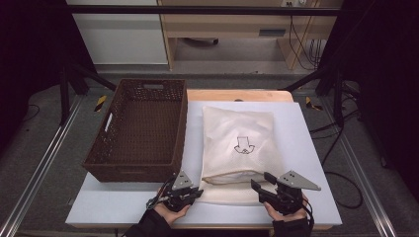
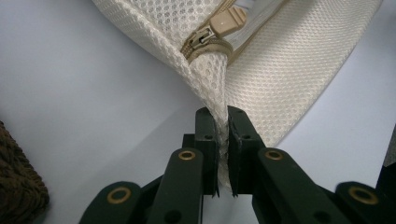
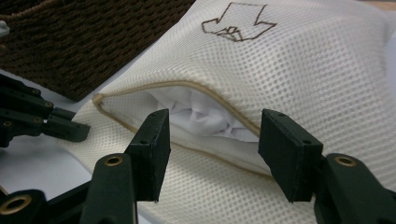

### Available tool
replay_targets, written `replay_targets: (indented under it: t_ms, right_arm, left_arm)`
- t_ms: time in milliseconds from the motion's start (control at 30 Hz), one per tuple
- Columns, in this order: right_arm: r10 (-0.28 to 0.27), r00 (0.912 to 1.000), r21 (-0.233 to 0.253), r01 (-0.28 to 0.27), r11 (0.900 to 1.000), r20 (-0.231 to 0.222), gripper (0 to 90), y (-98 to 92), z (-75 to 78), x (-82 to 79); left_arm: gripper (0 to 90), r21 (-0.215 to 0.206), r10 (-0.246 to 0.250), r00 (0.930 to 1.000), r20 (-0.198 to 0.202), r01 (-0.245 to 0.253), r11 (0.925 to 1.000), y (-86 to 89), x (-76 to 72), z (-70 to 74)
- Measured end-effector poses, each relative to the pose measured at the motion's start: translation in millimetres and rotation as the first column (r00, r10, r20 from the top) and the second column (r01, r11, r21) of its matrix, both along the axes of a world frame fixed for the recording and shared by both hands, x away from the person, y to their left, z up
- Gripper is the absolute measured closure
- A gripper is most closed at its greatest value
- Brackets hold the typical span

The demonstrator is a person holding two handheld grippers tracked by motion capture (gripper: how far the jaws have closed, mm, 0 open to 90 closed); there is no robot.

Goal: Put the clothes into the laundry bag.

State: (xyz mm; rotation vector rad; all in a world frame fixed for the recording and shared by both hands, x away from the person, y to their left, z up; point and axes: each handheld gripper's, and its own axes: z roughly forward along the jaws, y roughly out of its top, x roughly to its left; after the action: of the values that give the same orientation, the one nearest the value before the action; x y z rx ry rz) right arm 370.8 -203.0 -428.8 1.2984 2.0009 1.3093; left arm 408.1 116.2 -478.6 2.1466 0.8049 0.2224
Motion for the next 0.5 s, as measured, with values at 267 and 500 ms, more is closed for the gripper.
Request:
replay_targets:
  t_ms: [267, 500]
  right_arm:
    - [0.062, 0.9977, 0.001, -0.062, 0.998, -0.026, 46.7, 21.3, -5.3, 1.6]
    - [0.099, 0.9939, -0.002, -0.099, 0.995, -0.049, 48.4, 36.7, -11.3, 3.7]
  left_arm:
    - [83.5, -0.015, -0.003, 1.0000, 0.009, 0.004, 0.9999, 0.2, -1.2, 2.8]
    - [83.6, -0.021, -0.005, 1.0000, 0.007, 0.005, 0.9998, -0.3, -1.2, 3.3]
